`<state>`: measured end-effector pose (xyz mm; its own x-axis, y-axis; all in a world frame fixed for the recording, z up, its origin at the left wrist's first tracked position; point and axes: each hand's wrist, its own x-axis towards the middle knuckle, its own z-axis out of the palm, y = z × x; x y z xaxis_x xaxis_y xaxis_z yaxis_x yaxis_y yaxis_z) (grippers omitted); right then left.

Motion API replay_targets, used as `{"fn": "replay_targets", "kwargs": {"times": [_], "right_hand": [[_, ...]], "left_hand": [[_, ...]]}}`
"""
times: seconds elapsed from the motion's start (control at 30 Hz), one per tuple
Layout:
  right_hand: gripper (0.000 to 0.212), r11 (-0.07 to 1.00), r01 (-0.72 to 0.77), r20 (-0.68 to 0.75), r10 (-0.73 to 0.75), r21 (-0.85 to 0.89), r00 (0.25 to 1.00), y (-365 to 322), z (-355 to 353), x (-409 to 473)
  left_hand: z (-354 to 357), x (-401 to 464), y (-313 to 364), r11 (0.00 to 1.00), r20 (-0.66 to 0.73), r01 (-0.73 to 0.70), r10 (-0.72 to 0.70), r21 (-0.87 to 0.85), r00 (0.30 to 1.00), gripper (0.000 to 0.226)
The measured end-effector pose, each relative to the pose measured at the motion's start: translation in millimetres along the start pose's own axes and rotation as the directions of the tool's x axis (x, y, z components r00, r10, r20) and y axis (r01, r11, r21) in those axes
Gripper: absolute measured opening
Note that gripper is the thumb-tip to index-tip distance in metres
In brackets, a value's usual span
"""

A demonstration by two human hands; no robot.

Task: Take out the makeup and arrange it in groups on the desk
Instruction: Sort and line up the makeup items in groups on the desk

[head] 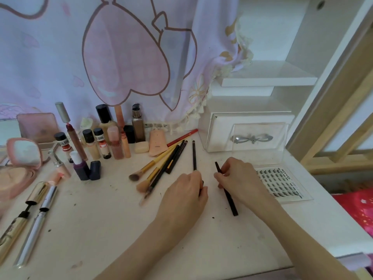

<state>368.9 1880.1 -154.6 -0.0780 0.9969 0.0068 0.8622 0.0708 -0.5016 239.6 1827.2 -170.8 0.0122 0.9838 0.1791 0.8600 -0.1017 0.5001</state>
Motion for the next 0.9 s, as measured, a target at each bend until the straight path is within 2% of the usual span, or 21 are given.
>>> {"fn": "replay_targets", "kwargs": {"times": [0.1,0.23,0.33,0.53,0.67,0.9], "right_hand": [[0.023,0.998,0.0,-0.01,0.0,-0.056,1.0,-2,3,6],[0.029,0.996,0.007,0.005,-0.006,-0.093,1.0,-2,2,12],[0.033,0.995,0.011,0.029,-0.008,-0.101,1.0,0,1,14],[0.03,1.0,0.021,0.07,-0.02,-0.016,0.997,8,-7,6],[0.033,1.0,0.018,0.127,-0.018,0.005,0.992,10,-10,1],[0.03,1.0,0.024,0.072,-0.025,0.015,0.997,15,-7,8]], "left_hand": [[9,4,6,1.0,0.056,-0.011,0.011,0.009,0.998,0.014],[14,8,7,0.999,0.053,-0.008,0.011,-0.046,0.999,0.013],[15,7,2,0.994,0.037,-0.057,0.06,-0.097,0.997,0.018],[18,1,-8,0.968,0.035,-0.207,0.214,-0.141,0.976,0.027],[21,1,-9,0.954,0.047,-0.258,0.268,-0.15,0.962,0.031],[21,2,-10,0.945,0.065,-0.307,0.315,-0.114,0.947,0.035]]}}
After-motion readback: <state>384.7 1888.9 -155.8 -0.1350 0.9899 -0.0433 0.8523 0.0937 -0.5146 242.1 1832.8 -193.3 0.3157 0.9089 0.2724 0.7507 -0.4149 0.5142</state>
